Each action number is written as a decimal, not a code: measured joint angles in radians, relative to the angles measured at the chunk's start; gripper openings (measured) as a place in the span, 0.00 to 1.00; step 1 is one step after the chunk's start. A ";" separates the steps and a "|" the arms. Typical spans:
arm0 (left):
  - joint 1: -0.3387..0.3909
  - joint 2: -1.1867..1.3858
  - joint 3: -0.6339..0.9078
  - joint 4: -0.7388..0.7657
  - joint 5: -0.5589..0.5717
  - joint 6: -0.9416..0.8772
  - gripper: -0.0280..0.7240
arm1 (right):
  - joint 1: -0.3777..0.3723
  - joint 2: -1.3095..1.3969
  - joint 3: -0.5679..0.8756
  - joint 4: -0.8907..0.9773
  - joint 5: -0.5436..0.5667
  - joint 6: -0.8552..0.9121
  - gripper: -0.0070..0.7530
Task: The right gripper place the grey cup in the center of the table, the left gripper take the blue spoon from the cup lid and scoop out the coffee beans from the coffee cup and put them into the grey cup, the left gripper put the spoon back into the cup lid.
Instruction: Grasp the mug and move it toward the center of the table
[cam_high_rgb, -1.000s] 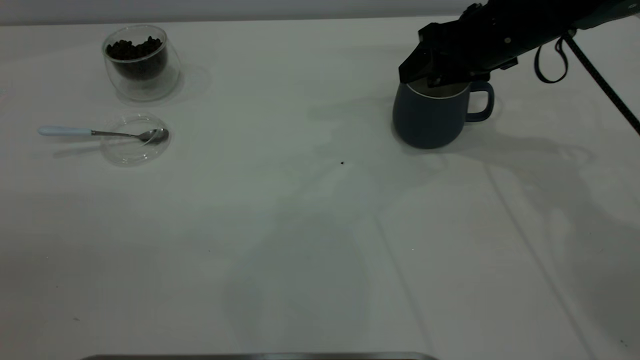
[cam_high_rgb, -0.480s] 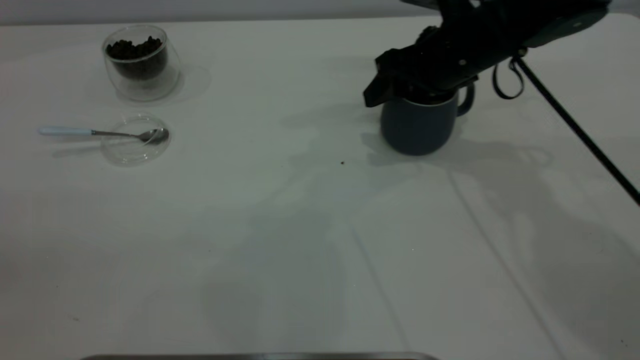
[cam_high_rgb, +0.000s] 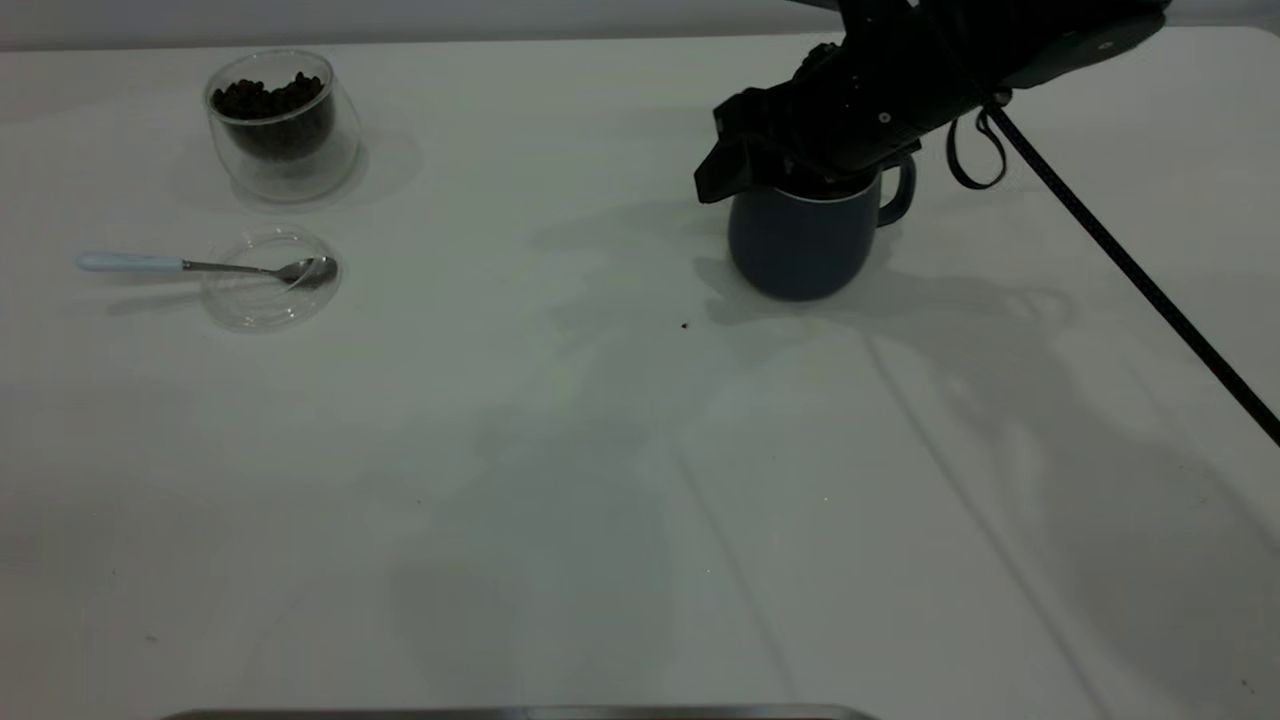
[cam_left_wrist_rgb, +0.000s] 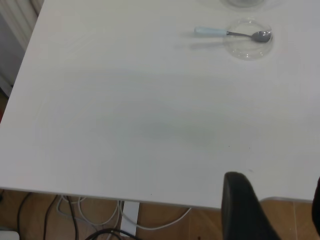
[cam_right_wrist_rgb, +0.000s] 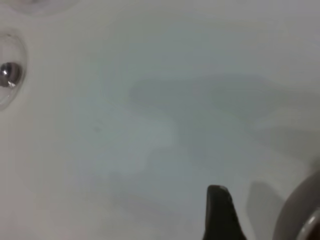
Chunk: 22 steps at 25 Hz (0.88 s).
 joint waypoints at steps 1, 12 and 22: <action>0.000 0.000 0.000 0.000 0.000 0.000 0.58 | 0.009 0.000 -0.011 0.000 -0.001 0.001 0.61; 0.000 0.000 0.000 0.000 0.000 0.000 0.58 | 0.132 0.008 -0.105 0.019 -0.006 0.035 0.61; 0.000 0.000 0.000 0.000 0.000 0.000 0.58 | 0.229 0.062 -0.173 0.026 -0.007 0.070 0.61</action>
